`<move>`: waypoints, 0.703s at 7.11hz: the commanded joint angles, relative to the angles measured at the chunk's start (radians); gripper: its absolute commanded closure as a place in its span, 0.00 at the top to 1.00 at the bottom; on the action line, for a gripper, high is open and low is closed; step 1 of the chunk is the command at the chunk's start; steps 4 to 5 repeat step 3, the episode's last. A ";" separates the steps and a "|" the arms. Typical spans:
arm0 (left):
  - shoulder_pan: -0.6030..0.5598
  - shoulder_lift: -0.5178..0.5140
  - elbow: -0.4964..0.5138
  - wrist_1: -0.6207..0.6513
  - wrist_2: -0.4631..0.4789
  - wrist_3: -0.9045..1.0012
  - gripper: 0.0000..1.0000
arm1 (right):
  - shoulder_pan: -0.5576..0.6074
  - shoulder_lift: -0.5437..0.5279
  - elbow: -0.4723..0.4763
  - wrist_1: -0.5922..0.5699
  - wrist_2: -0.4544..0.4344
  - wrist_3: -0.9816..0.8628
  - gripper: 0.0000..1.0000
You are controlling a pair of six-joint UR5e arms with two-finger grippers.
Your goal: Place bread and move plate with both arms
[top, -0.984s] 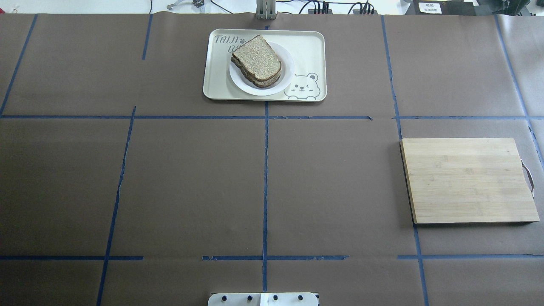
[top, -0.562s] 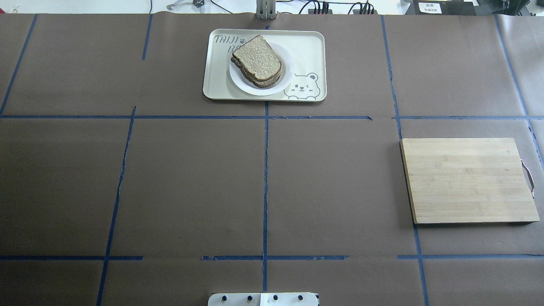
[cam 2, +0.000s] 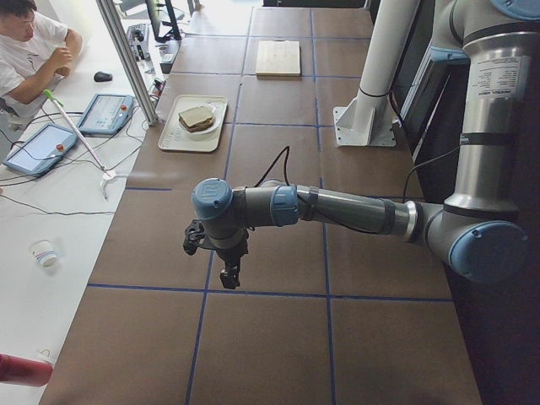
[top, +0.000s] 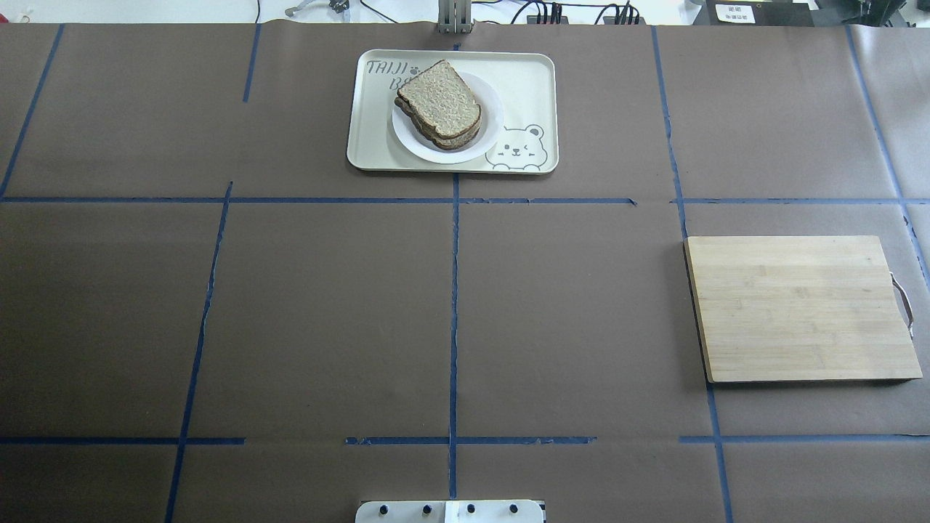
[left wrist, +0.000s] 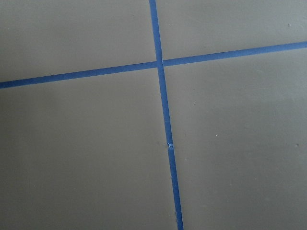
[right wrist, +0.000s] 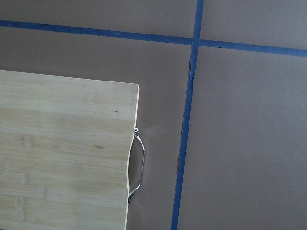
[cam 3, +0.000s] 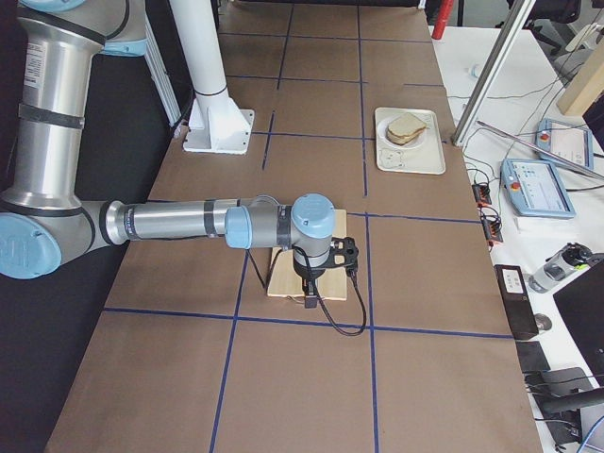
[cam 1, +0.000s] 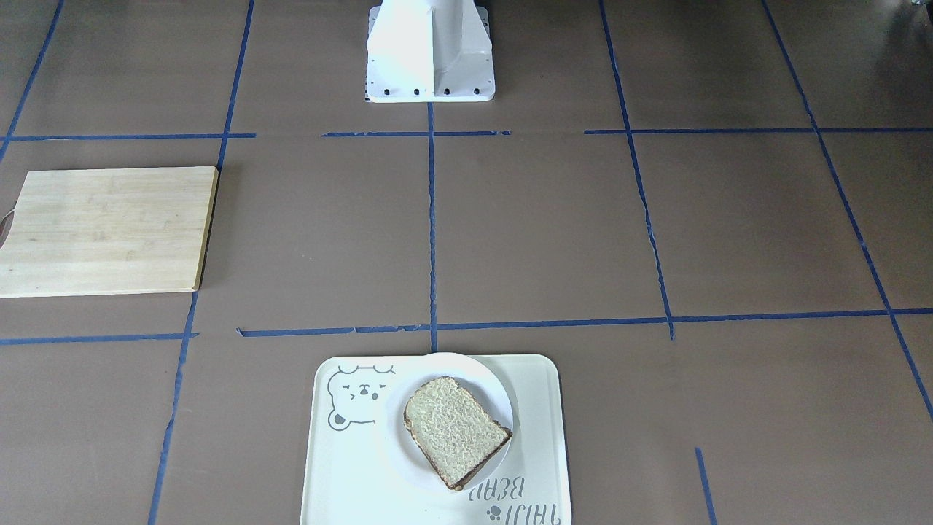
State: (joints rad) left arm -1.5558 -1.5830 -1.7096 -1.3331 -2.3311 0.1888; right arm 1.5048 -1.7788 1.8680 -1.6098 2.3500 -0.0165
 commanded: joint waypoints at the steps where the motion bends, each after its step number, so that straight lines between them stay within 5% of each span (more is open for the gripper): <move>1: 0.000 -0.002 -0.008 0.000 -0.007 0.001 1.00 | 0.000 -0.001 -0.007 0.001 0.000 0.001 1.00; 5: 0.000 0.000 -0.015 0.000 -0.005 0.001 1.00 | 0.000 -0.001 -0.007 0.001 0.000 0.001 1.00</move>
